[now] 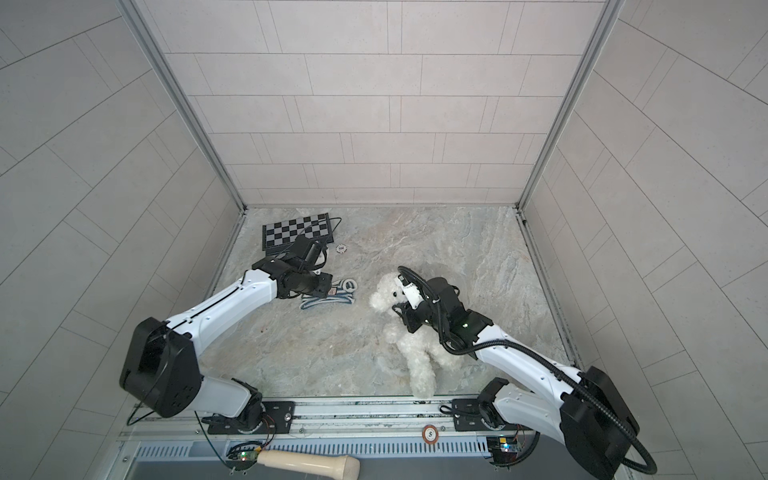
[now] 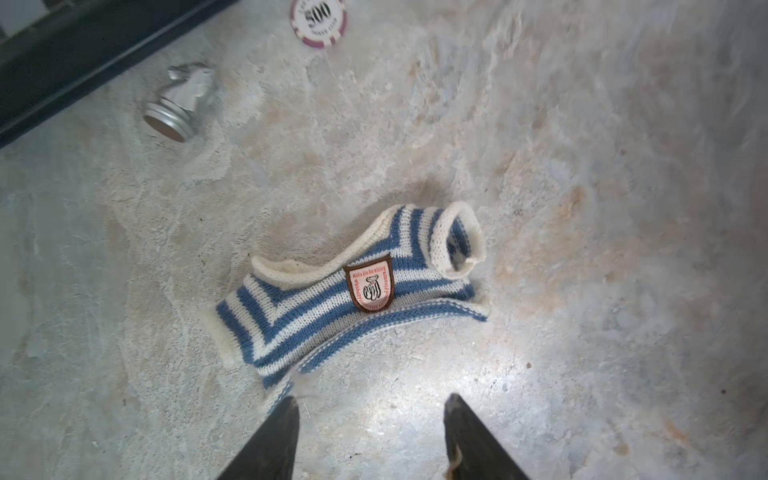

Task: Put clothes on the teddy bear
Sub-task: 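Lift the bear upright with the right gripper while the left grasps the sweater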

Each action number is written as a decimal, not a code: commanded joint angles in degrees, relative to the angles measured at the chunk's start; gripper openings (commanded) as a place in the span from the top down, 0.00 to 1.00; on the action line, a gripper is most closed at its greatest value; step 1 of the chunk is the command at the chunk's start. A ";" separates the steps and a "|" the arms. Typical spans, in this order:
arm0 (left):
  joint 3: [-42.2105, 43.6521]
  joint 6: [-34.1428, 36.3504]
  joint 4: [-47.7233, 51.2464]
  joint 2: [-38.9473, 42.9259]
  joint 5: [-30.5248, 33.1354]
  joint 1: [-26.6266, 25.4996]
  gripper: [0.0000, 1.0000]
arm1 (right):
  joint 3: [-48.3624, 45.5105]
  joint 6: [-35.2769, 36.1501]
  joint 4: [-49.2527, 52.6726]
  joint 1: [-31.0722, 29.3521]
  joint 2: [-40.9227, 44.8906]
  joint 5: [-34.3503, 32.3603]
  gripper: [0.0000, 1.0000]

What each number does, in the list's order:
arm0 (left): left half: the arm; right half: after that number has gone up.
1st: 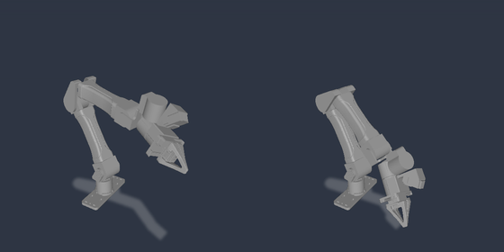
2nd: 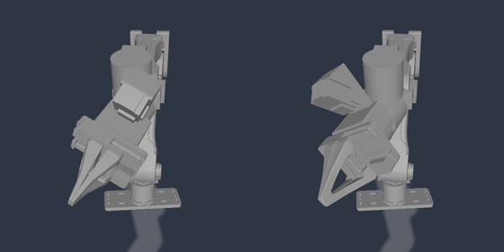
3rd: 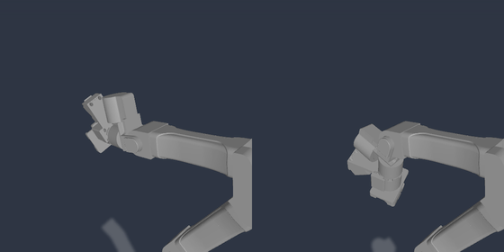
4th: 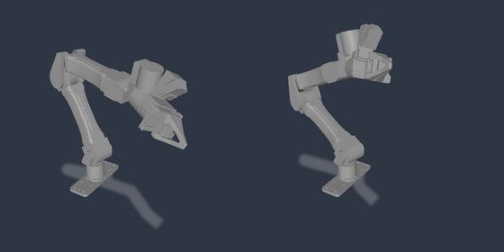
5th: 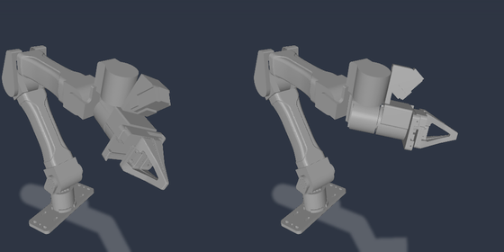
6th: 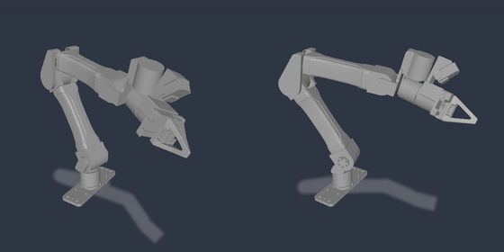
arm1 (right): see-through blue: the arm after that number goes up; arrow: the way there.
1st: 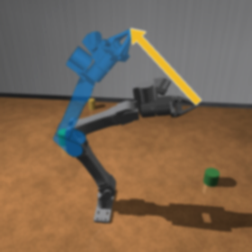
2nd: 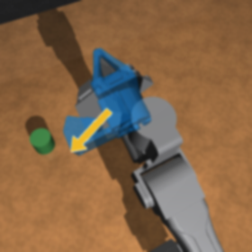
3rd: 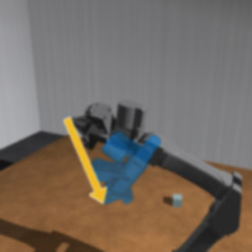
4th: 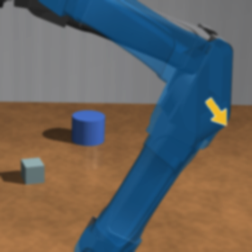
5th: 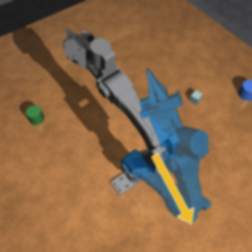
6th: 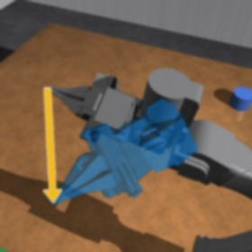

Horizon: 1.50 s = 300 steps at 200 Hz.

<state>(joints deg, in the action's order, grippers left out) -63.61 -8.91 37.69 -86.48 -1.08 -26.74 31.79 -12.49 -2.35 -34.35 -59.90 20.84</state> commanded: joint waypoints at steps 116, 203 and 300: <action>-14.39 15.27 13.87 -21.63 -0.41 2.33 0.38 | -0.94 -6.92 -2.68 5.36 0.90 6.03 0.86; -15.22 16.64 12.48 -25.18 -5.37 2.57 0.52 | -0.92 -6.84 -3.15 5.75 -1.27 5.70 0.87; -13.80 16.17 11.68 -25.16 -5.68 1.99 0.61 | -1.30 -7.02 -2.66 6.50 -0.42 4.59 0.88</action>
<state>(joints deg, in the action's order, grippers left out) -78.63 7.42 49.30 -111.15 -6.46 -24.36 31.35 -18.72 -3.25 -28.40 -61.43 26.09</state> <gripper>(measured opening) 0.376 0.235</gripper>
